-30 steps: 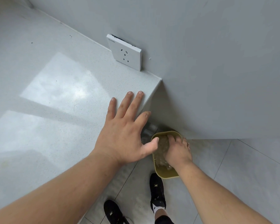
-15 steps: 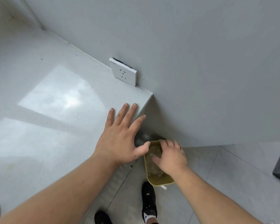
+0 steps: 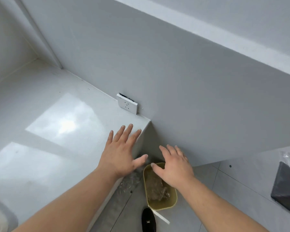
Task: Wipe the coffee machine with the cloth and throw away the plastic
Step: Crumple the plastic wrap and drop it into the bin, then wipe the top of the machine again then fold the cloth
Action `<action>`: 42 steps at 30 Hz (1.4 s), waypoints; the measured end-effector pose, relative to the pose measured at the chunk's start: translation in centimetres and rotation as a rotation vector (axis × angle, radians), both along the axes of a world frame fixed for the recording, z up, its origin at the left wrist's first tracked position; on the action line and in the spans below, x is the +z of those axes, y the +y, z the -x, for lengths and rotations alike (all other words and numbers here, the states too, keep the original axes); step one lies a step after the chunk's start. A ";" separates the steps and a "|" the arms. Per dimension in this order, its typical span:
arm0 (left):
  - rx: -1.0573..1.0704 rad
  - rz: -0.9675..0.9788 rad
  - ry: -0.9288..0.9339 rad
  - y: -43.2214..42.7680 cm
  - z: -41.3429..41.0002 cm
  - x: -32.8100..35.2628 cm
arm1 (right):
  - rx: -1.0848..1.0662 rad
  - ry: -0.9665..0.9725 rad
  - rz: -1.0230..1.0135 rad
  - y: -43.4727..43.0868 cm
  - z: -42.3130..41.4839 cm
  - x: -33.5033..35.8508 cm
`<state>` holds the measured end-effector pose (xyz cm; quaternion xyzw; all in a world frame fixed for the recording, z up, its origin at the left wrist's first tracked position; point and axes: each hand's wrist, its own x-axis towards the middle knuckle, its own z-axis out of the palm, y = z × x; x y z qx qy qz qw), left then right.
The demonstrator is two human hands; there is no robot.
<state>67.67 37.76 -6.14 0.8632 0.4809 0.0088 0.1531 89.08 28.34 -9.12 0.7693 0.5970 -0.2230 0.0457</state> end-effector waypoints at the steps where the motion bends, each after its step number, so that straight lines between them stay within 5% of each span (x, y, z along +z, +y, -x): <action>1: 0.013 -0.008 -0.001 0.0 0.2 0.5 | 0.005 -0.003 -0.013 0.1 0.0 0.6; 42: 0.375 -0.497 -0.021 0.0 10.9 27.5 | 0.463 0.014 -0.622 11.2 9.8 28.3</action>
